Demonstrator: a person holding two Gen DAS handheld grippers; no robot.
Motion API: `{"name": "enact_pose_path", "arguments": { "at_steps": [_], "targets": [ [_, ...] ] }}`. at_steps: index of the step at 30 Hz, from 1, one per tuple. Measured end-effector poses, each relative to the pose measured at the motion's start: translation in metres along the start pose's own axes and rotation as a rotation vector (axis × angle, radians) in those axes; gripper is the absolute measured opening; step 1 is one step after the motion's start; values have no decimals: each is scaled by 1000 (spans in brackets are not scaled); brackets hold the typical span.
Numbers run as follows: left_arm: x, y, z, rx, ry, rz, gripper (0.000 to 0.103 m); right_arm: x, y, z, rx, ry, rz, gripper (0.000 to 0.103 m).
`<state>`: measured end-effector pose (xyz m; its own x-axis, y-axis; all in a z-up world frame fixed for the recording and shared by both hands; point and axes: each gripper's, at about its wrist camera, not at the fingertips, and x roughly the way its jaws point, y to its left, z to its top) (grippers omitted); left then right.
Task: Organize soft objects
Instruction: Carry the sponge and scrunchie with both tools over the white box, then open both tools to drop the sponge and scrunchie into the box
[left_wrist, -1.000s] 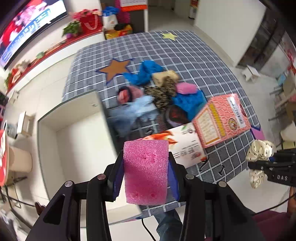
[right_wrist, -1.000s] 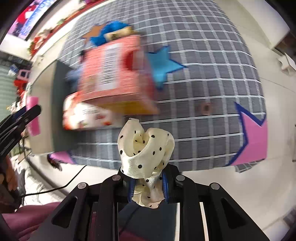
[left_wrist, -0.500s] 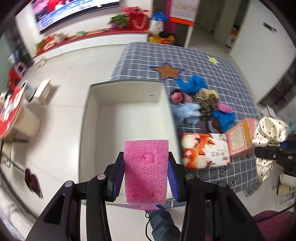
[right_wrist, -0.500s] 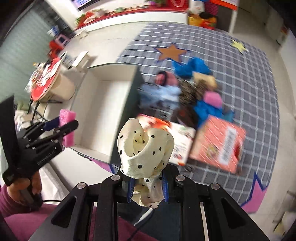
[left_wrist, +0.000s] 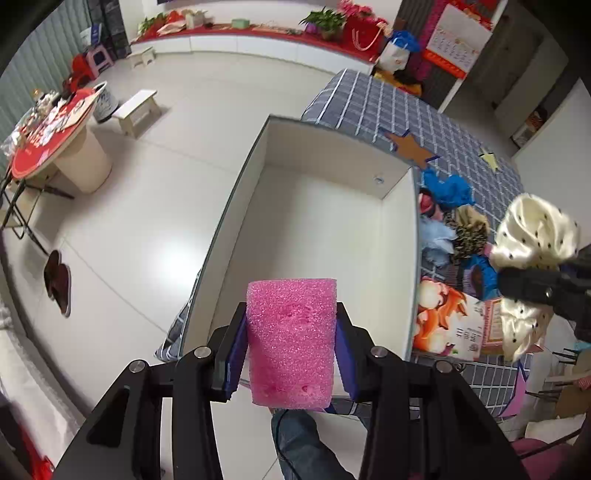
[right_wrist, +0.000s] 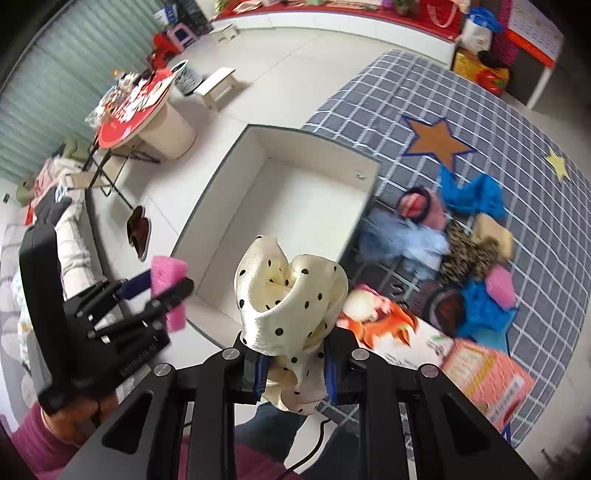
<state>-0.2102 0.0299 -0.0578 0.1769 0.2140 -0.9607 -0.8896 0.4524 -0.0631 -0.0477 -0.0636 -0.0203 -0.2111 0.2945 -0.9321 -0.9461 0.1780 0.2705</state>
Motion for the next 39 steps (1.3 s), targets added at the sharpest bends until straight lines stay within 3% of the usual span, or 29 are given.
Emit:
{"name": "enact_pose_path", "arguments": {
  "at_steps": [17, 21, 27, 30, 33, 39],
  "targets": [
    [66, 1, 11, -26, 117, 52, 46, 65, 15, 49, 0, 59, -20, 24],
    [85, 0, 12, -8, 152, 68, 46, 99, 15, 56, -15, 118, -53, 24],
    [110, -2, 3, 27, 230, 65, 46, 144, 12, 41, -24, 250, -96, 24],
    [117, 3, -4, 35, 246, 82, 46, 148, 3, 30, 20, 283, -74, 24],
    [121, 5, -12, 53, 256, 67, 46, 146, -2, 21, 63, 297, -27, 24],
    [106, 0, -18, 84, 215, 72, 47, 138, 13, 15, 16, 276, -38, 24]
  ]
}}
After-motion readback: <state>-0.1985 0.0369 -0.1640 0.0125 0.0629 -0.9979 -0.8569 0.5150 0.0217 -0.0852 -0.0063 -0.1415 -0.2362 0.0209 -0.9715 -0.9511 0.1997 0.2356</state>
